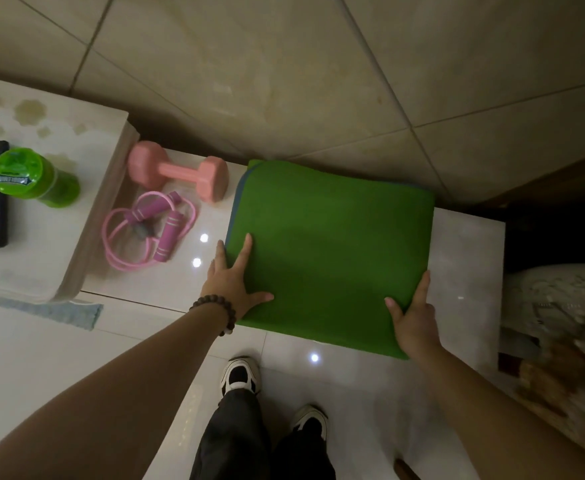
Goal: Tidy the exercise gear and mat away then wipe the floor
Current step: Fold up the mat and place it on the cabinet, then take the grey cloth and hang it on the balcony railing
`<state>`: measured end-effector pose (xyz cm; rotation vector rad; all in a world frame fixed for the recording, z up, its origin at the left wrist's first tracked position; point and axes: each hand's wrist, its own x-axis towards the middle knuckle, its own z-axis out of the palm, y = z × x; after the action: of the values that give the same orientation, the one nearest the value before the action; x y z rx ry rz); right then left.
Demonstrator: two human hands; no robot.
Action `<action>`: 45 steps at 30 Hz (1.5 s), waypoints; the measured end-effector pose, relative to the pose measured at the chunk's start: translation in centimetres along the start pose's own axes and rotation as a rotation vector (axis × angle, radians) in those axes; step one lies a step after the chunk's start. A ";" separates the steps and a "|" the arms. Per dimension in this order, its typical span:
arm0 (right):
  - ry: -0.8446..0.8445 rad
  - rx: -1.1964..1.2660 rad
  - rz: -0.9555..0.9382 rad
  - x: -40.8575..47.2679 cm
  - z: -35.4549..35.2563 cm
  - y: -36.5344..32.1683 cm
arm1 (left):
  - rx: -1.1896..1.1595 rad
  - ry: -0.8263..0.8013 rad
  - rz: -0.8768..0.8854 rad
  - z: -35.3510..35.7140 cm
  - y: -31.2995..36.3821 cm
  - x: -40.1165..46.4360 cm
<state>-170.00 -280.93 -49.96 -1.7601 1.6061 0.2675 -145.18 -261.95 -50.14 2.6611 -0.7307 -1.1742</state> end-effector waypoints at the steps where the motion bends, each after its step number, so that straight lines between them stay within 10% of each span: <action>1: -0.017 -0.019 0.013 0.3 0.1 0.0 | 0.091 -0.006 -0.021 -0.1 0.2 0.0; 27: 0.114 -0.390 -0.601 -26.7 -17.4 -11.5 | 0.128 0.364 -0.104 -14.7 3.1 -35.0; 45: -0.156 -0.524 -1.049 -42.0 -4.9 -24.0 | -0.125 0.587 -0.557 -18.3 -12.8 -48.6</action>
<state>-157.58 -252.34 -12.61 -2.6363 0.3513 0.3054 -155.15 -228.33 -9.71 2.9406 0.1821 -0.4174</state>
